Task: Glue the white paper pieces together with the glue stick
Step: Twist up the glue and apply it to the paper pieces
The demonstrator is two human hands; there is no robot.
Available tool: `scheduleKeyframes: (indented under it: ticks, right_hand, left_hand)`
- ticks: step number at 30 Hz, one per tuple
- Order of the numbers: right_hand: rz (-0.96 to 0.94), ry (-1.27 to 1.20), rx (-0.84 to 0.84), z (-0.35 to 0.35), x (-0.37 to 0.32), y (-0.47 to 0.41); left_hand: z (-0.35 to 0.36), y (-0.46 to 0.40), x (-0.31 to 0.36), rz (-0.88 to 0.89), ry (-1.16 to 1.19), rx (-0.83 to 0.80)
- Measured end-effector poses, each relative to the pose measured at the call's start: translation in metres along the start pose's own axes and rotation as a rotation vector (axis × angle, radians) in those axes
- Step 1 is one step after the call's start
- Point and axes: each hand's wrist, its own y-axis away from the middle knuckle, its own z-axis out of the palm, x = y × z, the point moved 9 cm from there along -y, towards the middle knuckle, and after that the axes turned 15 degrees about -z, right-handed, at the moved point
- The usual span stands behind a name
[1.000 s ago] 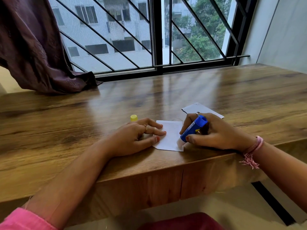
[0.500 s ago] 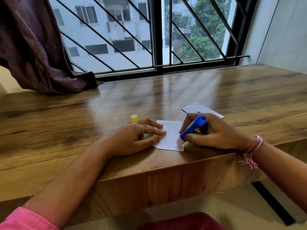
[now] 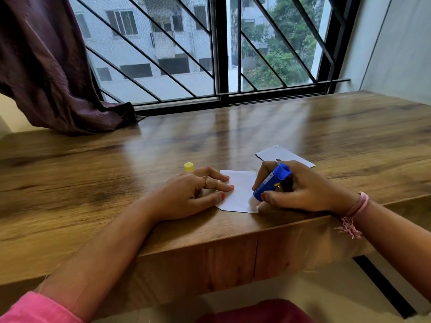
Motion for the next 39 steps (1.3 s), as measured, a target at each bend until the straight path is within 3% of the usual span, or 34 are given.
scheduleKeyframes:
  ticks: [3, 8, 11, 22, 30, 39]
  right_hand:
    - [-0.02, -0.029, 0.064, -0.007, -0.002, 0.0]
    - [0.065, -0.341, 0.527, -0.043, 0.023, 0.015]
    - [0.157, -0.356, 0.635, -0.049, 0.035, 0.023]
    - [0.156, -0.209, 0.586, -0.05, 0.027, 0.015]
    - [0.191, -0.348, 0.665, -0.048, 0.02, 0.028]
    - [0.391, -0.318, 0.669, -0.034, 0.019, 0.052]
  left_hand:
    - [0.0, 0.0, 0.001, -0.008, 0.007, -0.005]
    - [0.001, 0.001, 0.002, -0.02, -0.011, 0.005]
    - [0.001, 0.002, 0.002, -0.03, -0.033, 0.015]
    - [0.004, 0.007, 0.008, 0.001, -0.227, 0.039]
    - [-0.009, 0.014, 0.019, 0.122, -0.027, 0.067]
    - [-0.002, 0.014, 0.019, 0.079, -0.136, 0.043]
